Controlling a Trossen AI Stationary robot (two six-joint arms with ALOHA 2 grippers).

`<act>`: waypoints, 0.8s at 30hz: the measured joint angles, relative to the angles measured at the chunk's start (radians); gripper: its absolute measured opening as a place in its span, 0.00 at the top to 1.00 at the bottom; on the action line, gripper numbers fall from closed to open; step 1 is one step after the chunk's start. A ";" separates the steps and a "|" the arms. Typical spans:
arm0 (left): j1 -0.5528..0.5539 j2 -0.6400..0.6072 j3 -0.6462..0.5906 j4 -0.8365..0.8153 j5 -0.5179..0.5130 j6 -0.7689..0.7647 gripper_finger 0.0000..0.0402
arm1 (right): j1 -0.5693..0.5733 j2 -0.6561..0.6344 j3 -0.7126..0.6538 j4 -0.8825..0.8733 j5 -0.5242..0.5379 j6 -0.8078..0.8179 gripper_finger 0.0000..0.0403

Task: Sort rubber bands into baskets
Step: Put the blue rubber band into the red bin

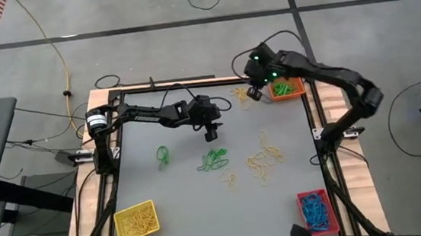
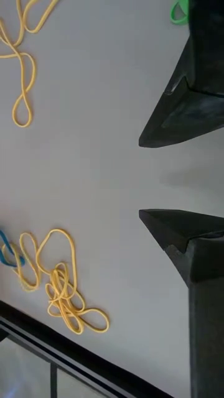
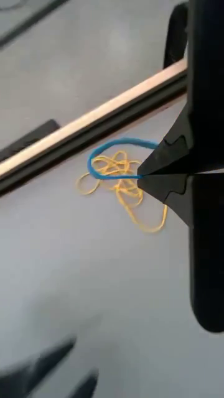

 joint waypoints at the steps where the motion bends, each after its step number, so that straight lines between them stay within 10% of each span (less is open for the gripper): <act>1: 0.000 0.000 0.000 0.000 0.000 0.000 0.59 | 0.011 -0.026 0.000 -0.008 0.000 0.006 0.96; 14: 0.000 0.000 0.000 0.001 0.000 0.000 0.59 | 0.166 -0.321 0.001 -0.254 0.008 0.145 0.95; 24: 0.000 0.000 0.000 0.001 0.000 0.000 0.59 | 0.508 -0.422 0.001 -0.571 0.000 0.346 0.95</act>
